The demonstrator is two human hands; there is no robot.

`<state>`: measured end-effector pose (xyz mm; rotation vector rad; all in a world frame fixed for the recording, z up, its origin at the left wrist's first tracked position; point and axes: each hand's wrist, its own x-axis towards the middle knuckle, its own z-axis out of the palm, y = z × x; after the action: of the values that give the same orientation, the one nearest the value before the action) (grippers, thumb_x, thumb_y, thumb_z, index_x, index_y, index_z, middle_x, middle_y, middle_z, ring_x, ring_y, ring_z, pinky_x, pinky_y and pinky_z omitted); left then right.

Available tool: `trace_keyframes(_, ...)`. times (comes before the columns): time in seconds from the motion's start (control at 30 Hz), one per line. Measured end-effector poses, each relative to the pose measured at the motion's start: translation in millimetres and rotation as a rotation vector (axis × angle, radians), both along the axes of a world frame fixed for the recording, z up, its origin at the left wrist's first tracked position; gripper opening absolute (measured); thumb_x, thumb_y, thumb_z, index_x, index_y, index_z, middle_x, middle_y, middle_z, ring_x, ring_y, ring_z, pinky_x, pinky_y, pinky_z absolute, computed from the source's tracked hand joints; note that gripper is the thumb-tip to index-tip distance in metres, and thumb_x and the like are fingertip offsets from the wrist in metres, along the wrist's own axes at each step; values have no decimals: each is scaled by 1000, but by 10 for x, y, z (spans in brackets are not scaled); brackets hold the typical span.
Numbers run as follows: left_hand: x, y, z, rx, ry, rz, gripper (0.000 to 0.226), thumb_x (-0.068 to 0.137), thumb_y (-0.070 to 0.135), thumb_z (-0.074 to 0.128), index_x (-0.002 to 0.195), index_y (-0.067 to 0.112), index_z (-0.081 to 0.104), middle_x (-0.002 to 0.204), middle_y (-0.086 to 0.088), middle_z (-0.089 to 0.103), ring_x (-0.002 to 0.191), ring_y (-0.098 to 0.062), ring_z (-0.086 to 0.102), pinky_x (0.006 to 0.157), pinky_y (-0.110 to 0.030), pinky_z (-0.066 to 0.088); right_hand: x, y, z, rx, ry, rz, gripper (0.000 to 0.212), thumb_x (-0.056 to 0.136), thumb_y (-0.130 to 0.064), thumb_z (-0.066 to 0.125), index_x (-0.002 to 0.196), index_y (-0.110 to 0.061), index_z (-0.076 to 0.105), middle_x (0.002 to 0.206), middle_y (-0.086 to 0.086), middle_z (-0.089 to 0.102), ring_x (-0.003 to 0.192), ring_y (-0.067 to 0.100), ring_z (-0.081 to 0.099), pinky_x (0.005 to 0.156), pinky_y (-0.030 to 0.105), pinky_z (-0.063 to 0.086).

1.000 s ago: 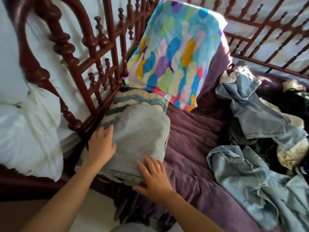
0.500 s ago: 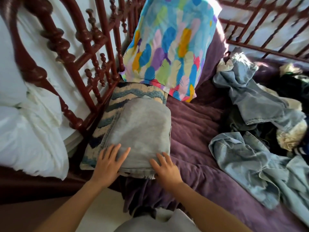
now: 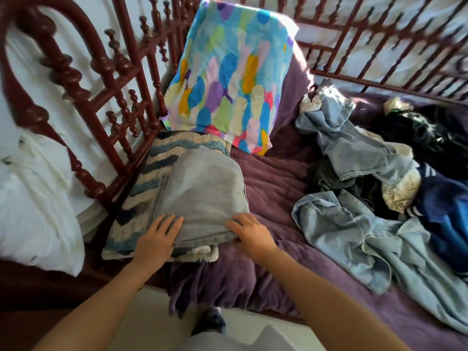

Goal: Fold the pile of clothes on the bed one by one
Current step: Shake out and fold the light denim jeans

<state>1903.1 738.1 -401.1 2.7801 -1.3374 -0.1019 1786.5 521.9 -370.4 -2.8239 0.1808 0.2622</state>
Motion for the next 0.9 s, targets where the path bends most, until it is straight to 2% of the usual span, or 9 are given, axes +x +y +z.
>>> trace_keyframes(0.1,-150,-348,325,-210,-167,-142,32,63,-2,63,94,1,73,86,-15,70,77,-31,70,42,-32,54,-279,-403,273,-32,-37,-69,52,86,-19,58,137,-22,46,138,3,45,129,19,38,96,31,40)
trace_keyframes(0.2,-379,-887,739,-363,-263,-279,39,70,6,40,90,5,74,80,-10,70,72,-26,69,43,-29,53,-827,-757,573,-99,-90,-236,51,86,-22,57,135,-23,46,135,-3,48,125,17,41,92,30,40)
trace_keyframes(0.3,-814,-1474,1090,-446,-327,-457,39,70,10,39,86,8,74,75,-7,69,65,-24,68,39,-28,50,-1596,-1028,871,-167,-134,-416,48,86,-22,55,134,-24,48,132,-5,50,125,16,43,88,31,44)
trace_keyframes(0.4,-1440,-2023,1283,-519,-336,-635,39,69,12,39,85,9,75,74,-5,70,62,-22,67,34,-24,46,-2533,-1195,1107,-234,-123,-564,49,86,-26,55,135,-26,46,132,-6,51,125,15,44,91,29,42)
trace_keyframes(0.53,-2425,-2667,1397,-649,-303,-828,42,65,13,38,85,9,75,75,-4,70,63,-22,68,38,-24,49,-3744,-1259,1338,-264,-140,-809,50,83,-22,58,132,-23,51,131,-1,53,123,17,47,91,28,42)
trace_keyframes(0.6,-2910,-2897,1450,-691,-276,-885,41,62,13,40,84,8,75,73,-5,70,60,-23,68,38,-25,48,-4240,-1271,1455,-307,-142,-902,49,83,-22,59,131,-23,52,128,1,54,120,18,50,90,28,45)
trace_keyframes(0.7,-3539,-3150,1471,-706,-200,-947,40,46,5,62,84,7,75,72,-6,69,56,-23,67,37,-24,47,-4851,-1330,1649,-384,-115,-981,48,83,-22,59,130,-24,53,126,-1,55,119,17,49,87,30,46)
trace_keyframes(0.8,-4074,-3404,1430,-650,-84,-975,60,27,4,89,85,5,74,70,-7,68,55,-23,66,35,-21,43,-5340,-1469,1857,-443,-41,-1008,47,85,-22,57,132,-25,50,126,-2,53,119,20,47,88,34,47)
trace_keyframes(0.9,-4565,-3682,1349,-637,16,-968,70,21,7,94,88,5,74,71,-7,68,54,-23,66,34,-22,42,-5742,-1693,2057,-509,47,-995,43,89,-25,54,132,-27,49,126,-2,53,118,19,48,87,32,45)
